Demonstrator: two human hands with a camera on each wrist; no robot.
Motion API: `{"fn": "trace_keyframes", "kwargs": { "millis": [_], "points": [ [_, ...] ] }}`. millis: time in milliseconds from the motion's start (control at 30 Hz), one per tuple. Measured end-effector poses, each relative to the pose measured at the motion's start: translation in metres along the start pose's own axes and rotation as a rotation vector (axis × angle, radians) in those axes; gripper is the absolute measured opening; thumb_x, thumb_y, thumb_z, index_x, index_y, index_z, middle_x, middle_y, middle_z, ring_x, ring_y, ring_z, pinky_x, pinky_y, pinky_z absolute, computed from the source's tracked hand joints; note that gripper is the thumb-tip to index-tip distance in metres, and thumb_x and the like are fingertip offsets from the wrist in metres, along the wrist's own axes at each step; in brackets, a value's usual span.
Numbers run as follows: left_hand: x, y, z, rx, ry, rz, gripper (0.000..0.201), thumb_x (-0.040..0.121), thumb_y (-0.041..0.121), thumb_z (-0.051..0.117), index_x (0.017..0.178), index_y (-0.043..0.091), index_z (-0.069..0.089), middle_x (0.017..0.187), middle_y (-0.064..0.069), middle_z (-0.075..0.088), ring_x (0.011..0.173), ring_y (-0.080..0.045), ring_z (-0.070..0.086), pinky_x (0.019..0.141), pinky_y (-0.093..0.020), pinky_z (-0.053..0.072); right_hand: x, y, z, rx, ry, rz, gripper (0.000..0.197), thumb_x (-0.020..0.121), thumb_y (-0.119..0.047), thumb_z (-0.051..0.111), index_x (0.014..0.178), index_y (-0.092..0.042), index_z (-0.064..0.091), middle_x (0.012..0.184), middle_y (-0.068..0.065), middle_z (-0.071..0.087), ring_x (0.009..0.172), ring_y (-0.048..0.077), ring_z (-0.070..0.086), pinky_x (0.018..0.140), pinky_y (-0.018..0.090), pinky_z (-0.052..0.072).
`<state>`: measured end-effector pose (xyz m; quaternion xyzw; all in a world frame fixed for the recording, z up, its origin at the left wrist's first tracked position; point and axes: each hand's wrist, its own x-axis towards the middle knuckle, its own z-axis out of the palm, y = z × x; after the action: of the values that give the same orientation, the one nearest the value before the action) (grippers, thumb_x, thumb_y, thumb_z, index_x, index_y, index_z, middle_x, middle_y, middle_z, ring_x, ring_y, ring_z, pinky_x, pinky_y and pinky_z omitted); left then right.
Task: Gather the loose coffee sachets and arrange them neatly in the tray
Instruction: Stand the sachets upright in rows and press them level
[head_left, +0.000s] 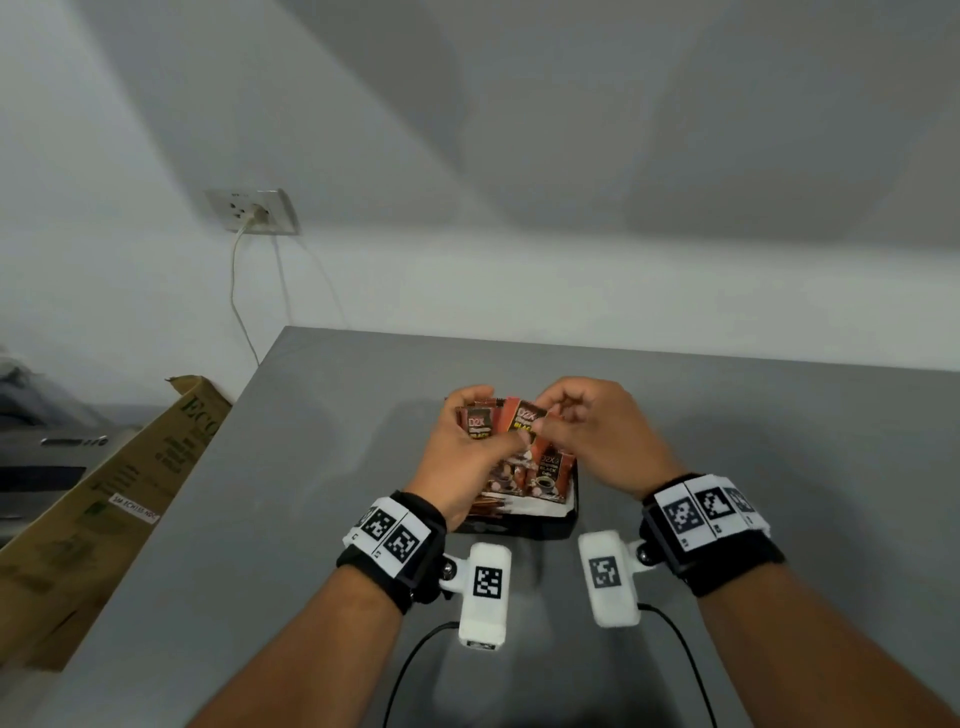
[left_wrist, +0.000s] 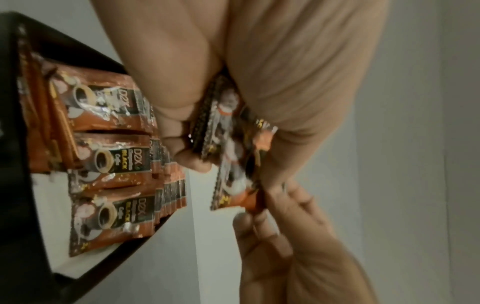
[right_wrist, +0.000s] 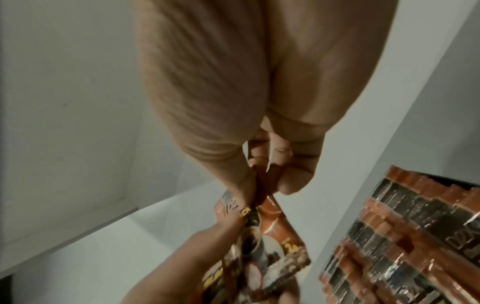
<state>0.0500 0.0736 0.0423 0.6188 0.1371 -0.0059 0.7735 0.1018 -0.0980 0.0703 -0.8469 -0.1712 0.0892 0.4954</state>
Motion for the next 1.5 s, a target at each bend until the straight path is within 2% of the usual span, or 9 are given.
{"fn": "trace_keyframes", "kwargs": {
  "millis": [133, 233, 400, 733, 833, 1033, 1133, 1267, 1500],
  "points": [
    [0.004, 0.003, -0.025, -0.044, 0.191, -0.038, 0.041, 0.090, -0.005, 0.059, 0.121, 0.021, 0.054, 0.105, -0.011, 0.066, 0.064, -0.011, 0.064, 0.057, -0.031, 0.052, 0.008, 0.028, 0.001, -0.200, 0.019, 0.059, 0.019, 0.090, -0.011, 0.072, 0.081, -0.026, 0.065, 0.069, -0.009, 0.074, 0.066, -0.004, 0.067, 0.069, 0.022, 0.052],
    [0.006, 0.000, -0.038, -0.014, 0.221, -0.044, 0.037, 0.091, -0.004, 0.059, 0.116, 0.023, 0.056, 0.097, -0.007, 0.066, 0.063, -0.011, 0.062, 0.058, -0.032, 0.051, 0.014, 0.052, 0.016, -0.389, -0.093, 0.116, 0.026, 0.089, -0.009, 0.071, 0.080, -0.031, 0.061, 0.083, -0.010, 0.068, 0.075, 0.005, 0.064, 0.066, 0.017, 0.046],
    [0.002, -0.004, -0.046, -0.002, 0.209, -0.082, 0.034, 0.091, -0.005, 0.058, 0.115, 0.020, 0.055, 0.086, 0.000, 0.070, 0.062, -0.010, 0.068, 0.052, -0.026, 0.054, 0.019, 0.075, 0.029, -0.545, -0.200, 0.189, 0.023, 0.089, -0.006, 0.066, 0.093, -0.029, 0.068, 0.099, -0.005, 0.070, 0.093, 0.017, 0.067, 0.087, 0.032, 0.056],
    [0.003, -0.011, -0.037, 0.121, 0.134, -0.135, 0.053, 0.082, -0.016, 0.055, 0.122, 0.018, 0.055, 0.096, -0.007, 0.073, 0.077, -0.019, 0.069, 0.076, -0.041, 0.058, 0.015, 0.089, 0.037, -0.572, -0.085, 0.045, 0.019, 0.088, -0.009, 0.069, 0.104, -0.020, 0.074, 0.111, 0.000, 0.065, 0.104, 0.018, 0.061, 0.098, 0.037, 0.052],
    [-0.001, -0.011, -0.031, 0.220, 0.055, -0.089, 0.060, 0.077, -0.017, 0.069, 0.123, 0.018, 0.053, 0.103, -0.007, 0.074, 0.082, -0.015, 0.073, 0.071, -0.028, 0.057, 0.011, 0.081, 0.032, -0.501, 0.026, 0.025, 0.019, 0.088, -0.019, 0.073, 0.107, -0.021, 0.073, 0.106, -0.008, 0.058, 0.102, 0.010, 0.052, 0.097, 0.029, 0.047],
    [0.003, -0.017, -0.006, 0.297, -0.101, -0.053, 0.072, 0.056, 0.007, 0.085, 0.120, 0.027, 0.058, 0.109, -0.011, 0.074, 0.096, -0.032, 0.072, 0.089, -0.049, 0.057, -0.003, 0.013, 0.026, 0.032, -0.133, 0.017, 0.033, 0.083, -0.015, 0.078, 0.113, -0.027, 0.070, 0.093, -0.006, 0.074, 0.078, 0.006, 0.069, 0.070, 0.021, 0.056],
    [0.005, -0.015, -0.002, 0.321, -0.036, -0.050, 0.066, 0.057, 0.017, 0.087, 0.114, 0.032, 0.059, 0.108, -0.010, 0.070, 0.084, -0.033, 0.071, 0.078, -0.048, 0.059, 0.001, 0.017, 0.017, -0.078, -0.040, 0.003, 0.024, 0.082, -0.008, 0.077, 0.098, -0.027, 0.073, 0.085, -0.004, 0.075, 0.071, 0.009, 0.071, 0.068, 0.026, 0.058],
    [0.008, -0.009, -0.012, 0.176, 0.112, -0.111, 0.045, 0.082, -0.011, 0.056, 0.120, 0.014, 0.055, 0.088, -0.011, 0.067, 0.059, -0.024, 0.055, 0.062, -0.038, 0.050, 0.005, 0.036, 0.008, -0.218, -0.030, 0.092, 0.019, 0.090, -0.009, 0.073, 0.092, -0.027, 0.068, 0.084, -0.012, 0.070, 0.068, -0.003, 0.068, 0.063, 0.007, 0.050],
    [0.003, -0.010, -0.026, 0.184, 0.132, -0.137, 0.047, 0.083, -0.016, 0.049, 0.117, 0.016, 0.055, 0.070, -0.004, 0.066, 0.055, -0.017, 0.057, 0.059, -0.036, 0.049, 0.006, 0.065, 0.036, -0.446, -0.131, 0.152, 0.024, 0.092, -0.006, 0.068, 0.107, -0.024, 0.070, 0.105, -0.004, 0.072, 0.096, 0.015, 0.070, 0.082, 0.023, 0.053]
  ]
}}
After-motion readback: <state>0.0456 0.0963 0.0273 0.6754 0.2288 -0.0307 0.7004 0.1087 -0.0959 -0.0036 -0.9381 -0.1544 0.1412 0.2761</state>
